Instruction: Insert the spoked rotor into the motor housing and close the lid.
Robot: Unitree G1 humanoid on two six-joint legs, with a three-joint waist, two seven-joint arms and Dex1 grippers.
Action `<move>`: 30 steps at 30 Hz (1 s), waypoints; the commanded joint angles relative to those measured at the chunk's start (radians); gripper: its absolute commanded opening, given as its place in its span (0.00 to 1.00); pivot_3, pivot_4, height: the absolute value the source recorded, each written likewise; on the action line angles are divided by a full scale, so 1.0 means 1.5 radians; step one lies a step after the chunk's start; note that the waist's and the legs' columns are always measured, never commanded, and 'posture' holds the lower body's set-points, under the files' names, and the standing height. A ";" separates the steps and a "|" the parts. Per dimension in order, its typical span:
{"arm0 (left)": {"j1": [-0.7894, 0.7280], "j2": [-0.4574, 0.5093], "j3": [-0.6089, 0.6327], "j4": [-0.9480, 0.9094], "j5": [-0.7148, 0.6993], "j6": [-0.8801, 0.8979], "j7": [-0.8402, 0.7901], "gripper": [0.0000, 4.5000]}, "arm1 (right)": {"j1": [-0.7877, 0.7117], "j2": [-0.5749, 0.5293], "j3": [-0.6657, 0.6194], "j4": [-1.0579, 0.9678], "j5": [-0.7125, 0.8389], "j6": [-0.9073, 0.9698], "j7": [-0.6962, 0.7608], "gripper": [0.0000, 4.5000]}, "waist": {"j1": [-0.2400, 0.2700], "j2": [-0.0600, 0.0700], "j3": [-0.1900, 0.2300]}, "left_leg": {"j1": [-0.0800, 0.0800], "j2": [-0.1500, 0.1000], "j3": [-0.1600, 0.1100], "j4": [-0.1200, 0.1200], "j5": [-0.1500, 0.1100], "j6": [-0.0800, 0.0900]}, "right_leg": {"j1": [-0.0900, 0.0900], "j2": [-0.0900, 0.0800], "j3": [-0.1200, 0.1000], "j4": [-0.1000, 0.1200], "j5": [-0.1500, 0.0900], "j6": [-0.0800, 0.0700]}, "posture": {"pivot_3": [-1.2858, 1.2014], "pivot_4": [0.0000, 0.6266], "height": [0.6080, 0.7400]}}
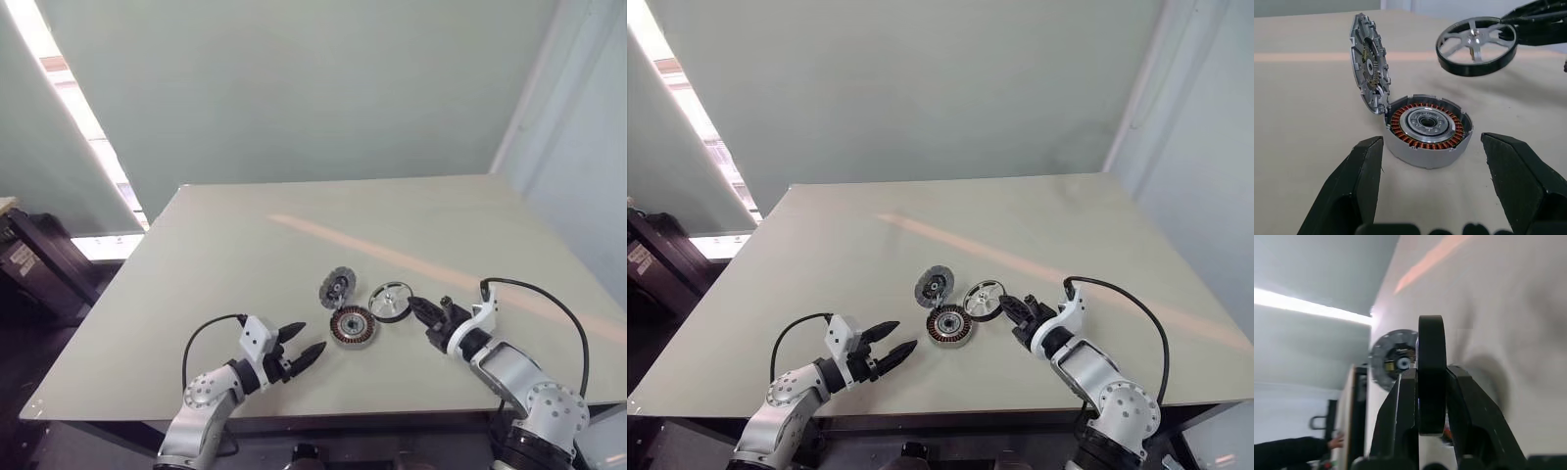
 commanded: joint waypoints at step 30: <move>0.001 0.008 0.005 -0.031 -0.003 0.001 0.006 0.76 | 0.003 0.046 0.270 0.160 0.064 -0.155 -0.001 0.10 | -0.002 0.000 0.000 | 0.000 0.000 0.000 0.000 0.000 0.000 | 0.000 0.000 0.000 0.000 0.000 0.000 | 0.52 0.00 1.00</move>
